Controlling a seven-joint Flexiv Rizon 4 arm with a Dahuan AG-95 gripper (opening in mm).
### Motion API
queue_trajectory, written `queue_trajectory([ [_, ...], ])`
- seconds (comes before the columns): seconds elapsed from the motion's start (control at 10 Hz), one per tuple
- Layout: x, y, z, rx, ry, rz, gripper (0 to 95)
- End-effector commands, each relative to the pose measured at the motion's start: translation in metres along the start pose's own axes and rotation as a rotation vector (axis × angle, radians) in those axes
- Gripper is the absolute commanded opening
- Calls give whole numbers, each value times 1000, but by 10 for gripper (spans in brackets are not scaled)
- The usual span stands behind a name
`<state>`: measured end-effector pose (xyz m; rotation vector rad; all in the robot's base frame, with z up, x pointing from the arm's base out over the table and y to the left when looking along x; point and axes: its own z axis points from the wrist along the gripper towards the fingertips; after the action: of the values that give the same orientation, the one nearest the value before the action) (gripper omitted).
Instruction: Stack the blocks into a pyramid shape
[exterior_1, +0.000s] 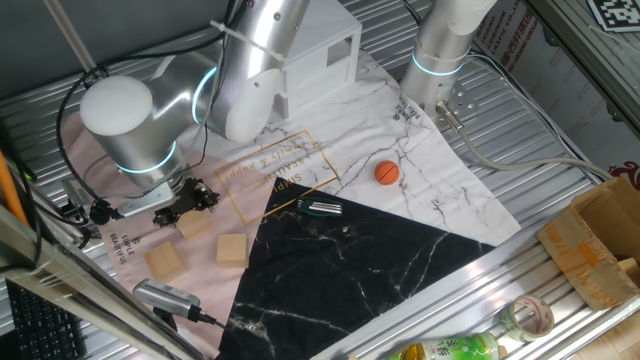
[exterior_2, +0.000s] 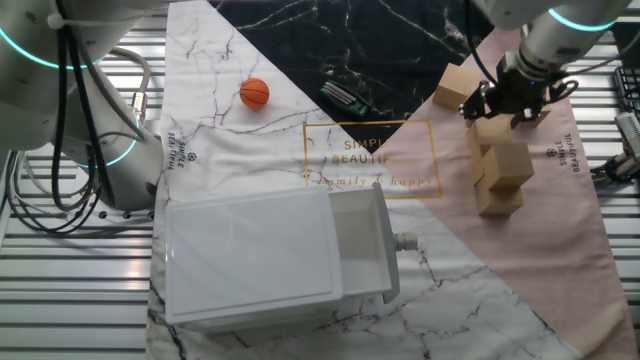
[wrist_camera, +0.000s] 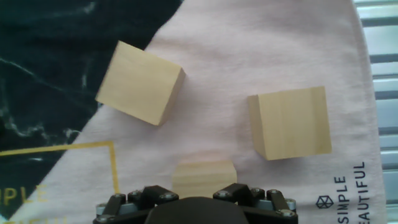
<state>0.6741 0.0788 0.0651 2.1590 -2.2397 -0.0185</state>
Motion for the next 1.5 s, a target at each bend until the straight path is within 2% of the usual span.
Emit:
queue_trajectory([
  [0.1, -12, -5, -12, -18, 7, 11, 760],
  [0.4, -35, -21, -28, -17, 17, 80, 760],
  [0.5, -37, -26, -29, -12, 17, 123, 760],
  [0.7, -33, -41, -23, 10, -48, 373, 760],
  [0.8, -30, -44, -20, 29, -65, 494, 760],
  [0.9, -28, -45, -19, 31, -74, 684, 760],
  [1.0, -28, -45, -19, 35, -73, 798, 760],
  [1.1, -27, -45, -19, 22, -88, 909, 760],
  [1.2, -27, -45, -19, -6, -132, 1071, 760],
  [1.4, -27, -45, -19, -11, -133, 1170, 760],
  [1.5, -27, -45, -19, -15, -119, 1255, 760],
])
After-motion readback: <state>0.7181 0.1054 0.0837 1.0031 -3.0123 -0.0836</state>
